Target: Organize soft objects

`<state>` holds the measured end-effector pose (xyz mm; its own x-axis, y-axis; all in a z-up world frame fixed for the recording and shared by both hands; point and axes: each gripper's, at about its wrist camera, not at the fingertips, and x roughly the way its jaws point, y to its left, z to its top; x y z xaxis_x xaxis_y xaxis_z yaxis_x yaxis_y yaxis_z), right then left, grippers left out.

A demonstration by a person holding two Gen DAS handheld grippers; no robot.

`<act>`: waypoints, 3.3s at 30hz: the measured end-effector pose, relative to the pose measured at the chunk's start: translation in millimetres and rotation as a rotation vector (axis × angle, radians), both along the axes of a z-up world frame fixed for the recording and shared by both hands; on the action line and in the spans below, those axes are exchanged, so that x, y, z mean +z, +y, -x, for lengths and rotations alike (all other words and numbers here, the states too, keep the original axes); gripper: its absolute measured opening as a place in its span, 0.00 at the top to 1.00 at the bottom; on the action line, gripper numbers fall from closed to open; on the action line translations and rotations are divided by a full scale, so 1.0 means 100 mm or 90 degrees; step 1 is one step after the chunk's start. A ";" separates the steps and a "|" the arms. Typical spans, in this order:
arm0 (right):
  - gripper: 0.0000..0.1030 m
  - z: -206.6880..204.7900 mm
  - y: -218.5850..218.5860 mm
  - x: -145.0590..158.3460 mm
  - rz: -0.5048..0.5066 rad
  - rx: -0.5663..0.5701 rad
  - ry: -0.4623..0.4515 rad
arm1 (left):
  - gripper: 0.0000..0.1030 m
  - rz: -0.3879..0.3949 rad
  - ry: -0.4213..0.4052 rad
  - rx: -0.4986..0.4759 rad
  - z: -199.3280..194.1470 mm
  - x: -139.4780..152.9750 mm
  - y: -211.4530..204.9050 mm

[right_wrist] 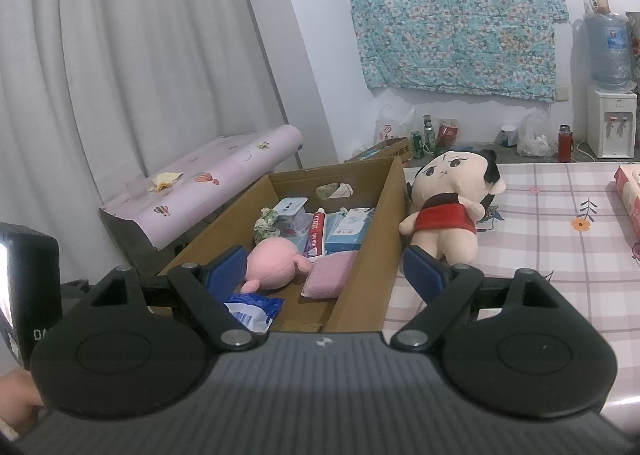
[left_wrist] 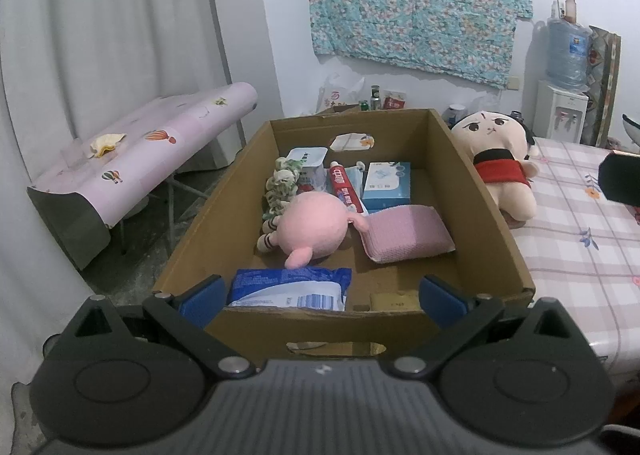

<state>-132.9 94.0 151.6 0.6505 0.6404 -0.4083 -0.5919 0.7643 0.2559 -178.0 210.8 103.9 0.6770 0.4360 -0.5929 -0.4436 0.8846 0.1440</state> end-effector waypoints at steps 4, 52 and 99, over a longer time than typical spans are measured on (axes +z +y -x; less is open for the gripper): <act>0.17 0.00 0.00 0.00 0.000 0.000 0.001 | 0.00 0.001 0.001 0.000 0.00 -0.01 -0.01; 0.16 0.01 -0.01 0.00 0.000 0.001 0.002 | 0.00 0.003 0.002 -0.005 0.01 0.00 -0.05; 0.16 0.03 0.02 -0.05 0.013 0.006 0.003 | 0.00 0.008 -0.001 -0.011 0.00 0.01 -0.04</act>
<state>-135.9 96.4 146.3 0.6425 0.6379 -0.4245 -0.5972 0.7640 0.2441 -177.8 206.5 104.5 0.6854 0.4168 -0.5971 -0.4290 0.8937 0.1314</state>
